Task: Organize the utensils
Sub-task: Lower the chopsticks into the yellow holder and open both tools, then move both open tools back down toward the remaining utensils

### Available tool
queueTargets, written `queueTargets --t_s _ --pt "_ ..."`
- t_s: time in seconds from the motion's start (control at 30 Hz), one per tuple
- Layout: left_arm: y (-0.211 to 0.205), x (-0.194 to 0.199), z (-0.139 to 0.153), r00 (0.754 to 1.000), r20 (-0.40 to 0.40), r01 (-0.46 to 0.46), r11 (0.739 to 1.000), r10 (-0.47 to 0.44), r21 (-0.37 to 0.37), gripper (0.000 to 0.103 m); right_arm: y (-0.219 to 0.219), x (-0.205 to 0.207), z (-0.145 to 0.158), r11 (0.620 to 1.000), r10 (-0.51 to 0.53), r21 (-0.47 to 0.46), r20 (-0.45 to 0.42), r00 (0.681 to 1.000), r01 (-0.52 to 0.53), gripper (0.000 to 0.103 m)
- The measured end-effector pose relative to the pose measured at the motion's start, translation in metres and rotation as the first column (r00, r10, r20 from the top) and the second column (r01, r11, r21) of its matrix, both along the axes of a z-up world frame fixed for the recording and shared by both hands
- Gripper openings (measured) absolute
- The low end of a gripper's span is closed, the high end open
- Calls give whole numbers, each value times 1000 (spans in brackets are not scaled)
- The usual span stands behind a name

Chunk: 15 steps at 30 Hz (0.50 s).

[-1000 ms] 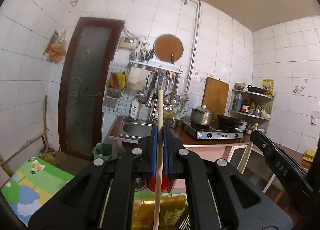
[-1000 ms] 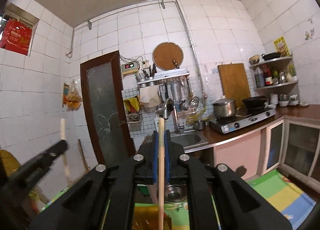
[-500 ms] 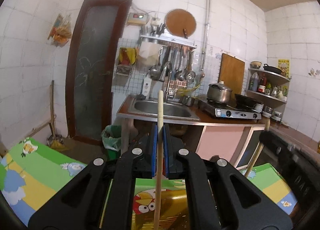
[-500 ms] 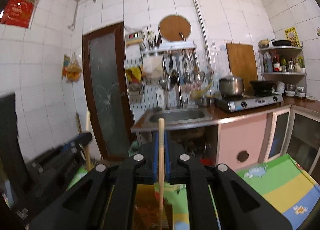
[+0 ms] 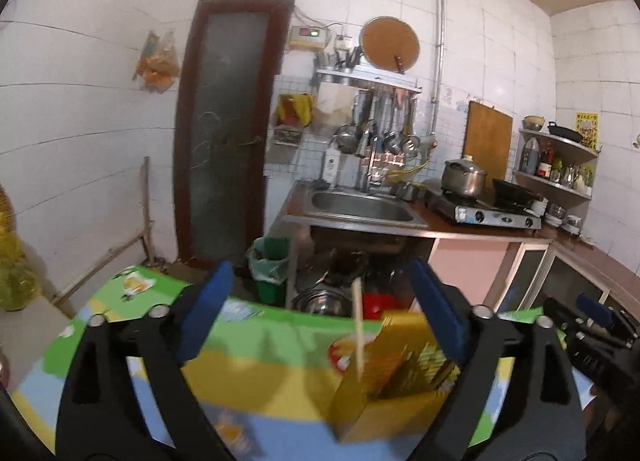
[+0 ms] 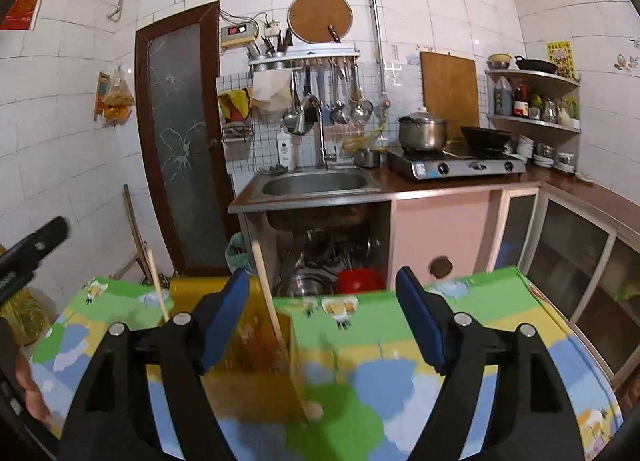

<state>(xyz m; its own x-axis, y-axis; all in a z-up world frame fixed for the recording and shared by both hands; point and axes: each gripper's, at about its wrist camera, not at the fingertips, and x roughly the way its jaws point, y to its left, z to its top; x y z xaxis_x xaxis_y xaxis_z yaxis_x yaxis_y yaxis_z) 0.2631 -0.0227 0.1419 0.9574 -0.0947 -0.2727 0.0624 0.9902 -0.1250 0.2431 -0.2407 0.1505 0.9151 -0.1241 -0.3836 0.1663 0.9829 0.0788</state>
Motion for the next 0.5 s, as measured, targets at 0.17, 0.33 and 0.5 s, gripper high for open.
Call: queueTargets --t_s 0.17,0.33,0.5 --pt "17 -46 -26 995 -95 2 999 2 35 97 1 -41 -26 1000 -4 17 -65 998 5 76" --pt "19 -77 -62 984 -177 26 998 -16 52 98 8 -78 -60 1000 -19 4 -120 993 19 80" --pt "15 -97 -101 971 -234 63 994 -42 85 98 13 -98 -84 1000 -25 2 -158 987 26 82"
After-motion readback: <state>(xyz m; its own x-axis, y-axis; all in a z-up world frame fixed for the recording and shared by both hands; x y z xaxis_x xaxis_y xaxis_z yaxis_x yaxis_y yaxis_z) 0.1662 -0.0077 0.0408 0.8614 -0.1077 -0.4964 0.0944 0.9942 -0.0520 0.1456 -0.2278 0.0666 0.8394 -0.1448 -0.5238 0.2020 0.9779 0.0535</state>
